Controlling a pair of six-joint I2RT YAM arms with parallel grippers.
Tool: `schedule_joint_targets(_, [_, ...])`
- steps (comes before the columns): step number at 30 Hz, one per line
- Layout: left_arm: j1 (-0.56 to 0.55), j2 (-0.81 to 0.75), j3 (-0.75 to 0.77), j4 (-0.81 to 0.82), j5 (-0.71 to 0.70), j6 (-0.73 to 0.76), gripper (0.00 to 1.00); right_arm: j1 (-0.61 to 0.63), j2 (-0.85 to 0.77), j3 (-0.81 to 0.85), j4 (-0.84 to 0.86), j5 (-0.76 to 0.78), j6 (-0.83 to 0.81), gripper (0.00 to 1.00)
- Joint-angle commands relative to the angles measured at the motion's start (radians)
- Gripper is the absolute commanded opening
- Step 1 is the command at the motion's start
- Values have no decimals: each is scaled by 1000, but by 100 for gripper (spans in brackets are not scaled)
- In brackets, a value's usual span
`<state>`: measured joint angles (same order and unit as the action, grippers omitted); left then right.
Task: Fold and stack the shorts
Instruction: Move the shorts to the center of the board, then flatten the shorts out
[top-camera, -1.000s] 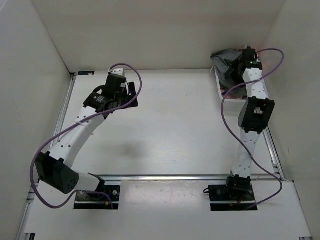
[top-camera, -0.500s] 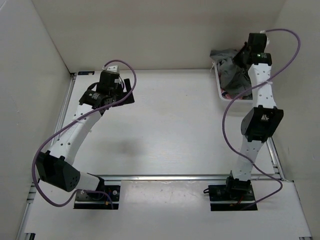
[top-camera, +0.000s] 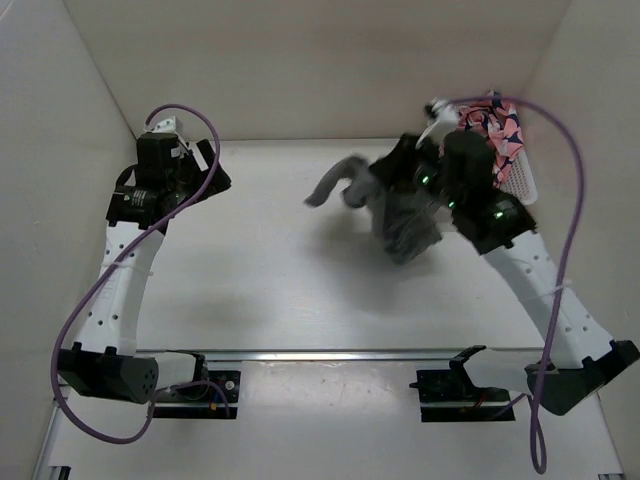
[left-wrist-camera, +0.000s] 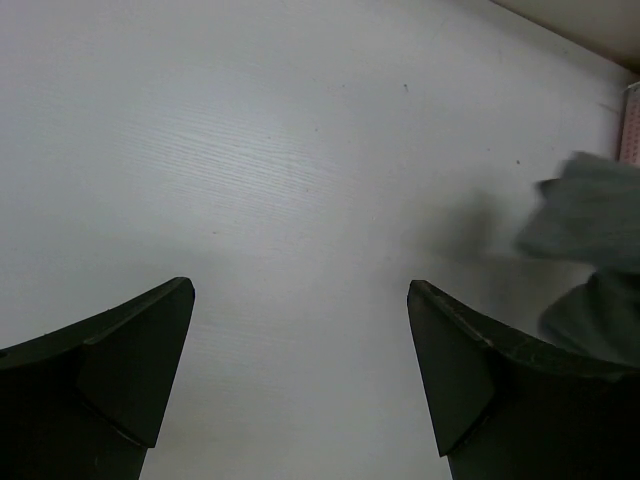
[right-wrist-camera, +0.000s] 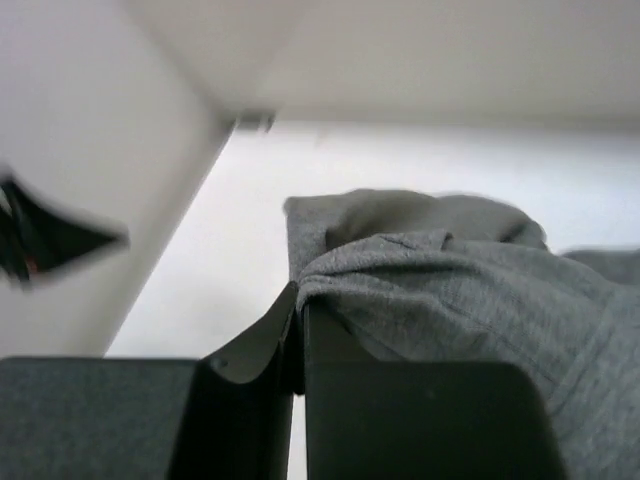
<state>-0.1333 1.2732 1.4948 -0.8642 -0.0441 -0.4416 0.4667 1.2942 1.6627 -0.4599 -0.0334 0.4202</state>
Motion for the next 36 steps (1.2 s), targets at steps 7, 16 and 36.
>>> schedule_joint_targets(7, [-32,-46,-102,-64,121,17,99,303,-61,-507,-71,236,123,86])
schedule_joint_targets(16, [-115,-5,-370,10,90,-155,65,58,-275,-751,-164,101,357,14])
schedule_joint_targets(36, [-95,572,-232,154,93,-174,95,89,-204,-1250,372,-177,914,83])
